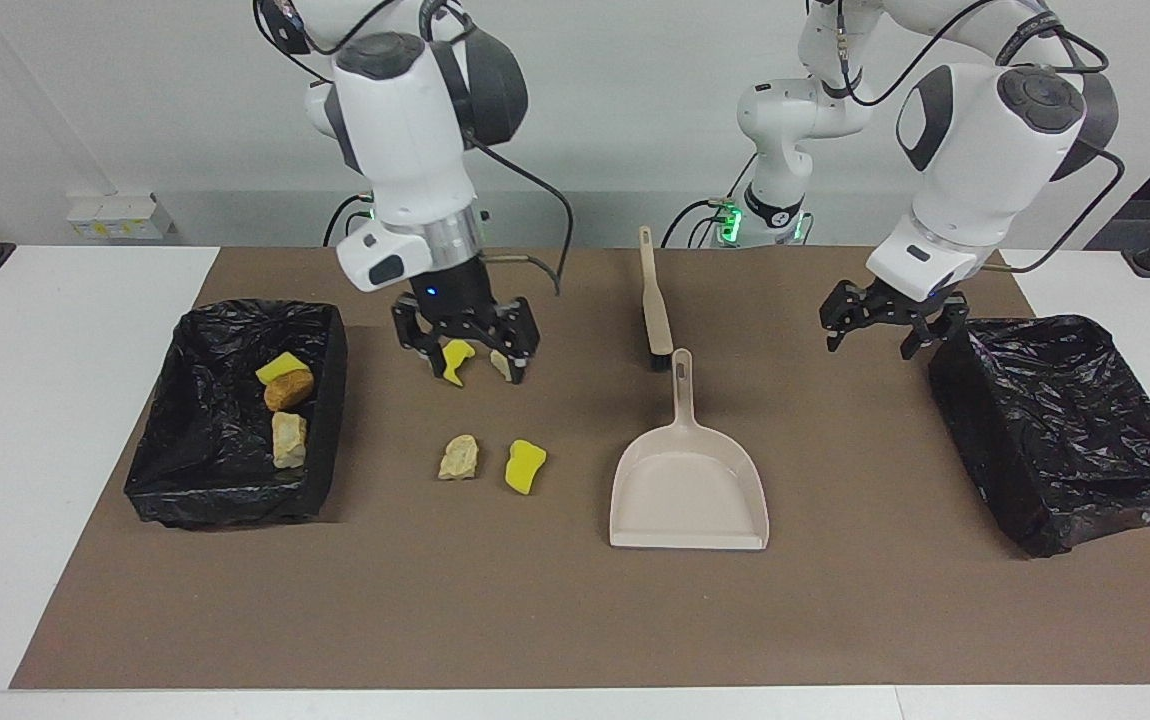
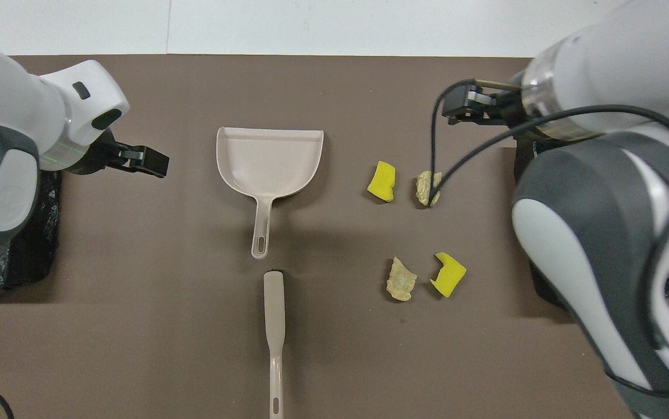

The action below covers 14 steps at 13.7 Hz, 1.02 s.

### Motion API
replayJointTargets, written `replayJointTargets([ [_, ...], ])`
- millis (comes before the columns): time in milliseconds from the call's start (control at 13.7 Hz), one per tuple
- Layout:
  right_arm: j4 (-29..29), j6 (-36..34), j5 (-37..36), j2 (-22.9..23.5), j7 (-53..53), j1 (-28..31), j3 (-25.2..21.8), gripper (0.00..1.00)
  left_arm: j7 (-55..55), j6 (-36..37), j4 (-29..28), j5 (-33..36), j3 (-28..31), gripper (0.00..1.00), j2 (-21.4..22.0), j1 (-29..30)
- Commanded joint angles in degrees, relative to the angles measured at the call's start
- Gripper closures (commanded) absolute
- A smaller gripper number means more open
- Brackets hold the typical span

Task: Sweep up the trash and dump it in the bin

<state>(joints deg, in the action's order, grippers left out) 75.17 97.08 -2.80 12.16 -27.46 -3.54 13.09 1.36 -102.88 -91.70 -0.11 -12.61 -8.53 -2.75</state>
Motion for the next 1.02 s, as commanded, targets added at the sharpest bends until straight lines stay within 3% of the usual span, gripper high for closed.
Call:
replayJointTargets([
  [0, 3.7, -5.9, 1.2, -6.1, 4.0, 3.2, 0.6, 0.00, 0.2, -5.2, -2.5, -0.8, 0.7, 0.00, -2.4, -3.2],
  [364, 5.4, -13.6, 1.7, -10.9, 9.1, 6.3, 0.6, 0.00, 4.0, -12.5, -8.3, -0.8, 0.7, 0.00, -5.2, -7.9],
  [728, 17.5, -9.8, 5.5, -18.4, 12.2, 8.2, 0.4, 0.00, 10.0, -17.3, -14.5, -0.8, -1.3, 0.00, -5.3, -11.0],
  [946, 16.9, -9.2, 5.5, -17.6, 16.4, 8.7, 0.4, 0.00, 11.9, -18.7, -16.7, -0.7, -3.5, 0.00, -5.2, -11.0],
])
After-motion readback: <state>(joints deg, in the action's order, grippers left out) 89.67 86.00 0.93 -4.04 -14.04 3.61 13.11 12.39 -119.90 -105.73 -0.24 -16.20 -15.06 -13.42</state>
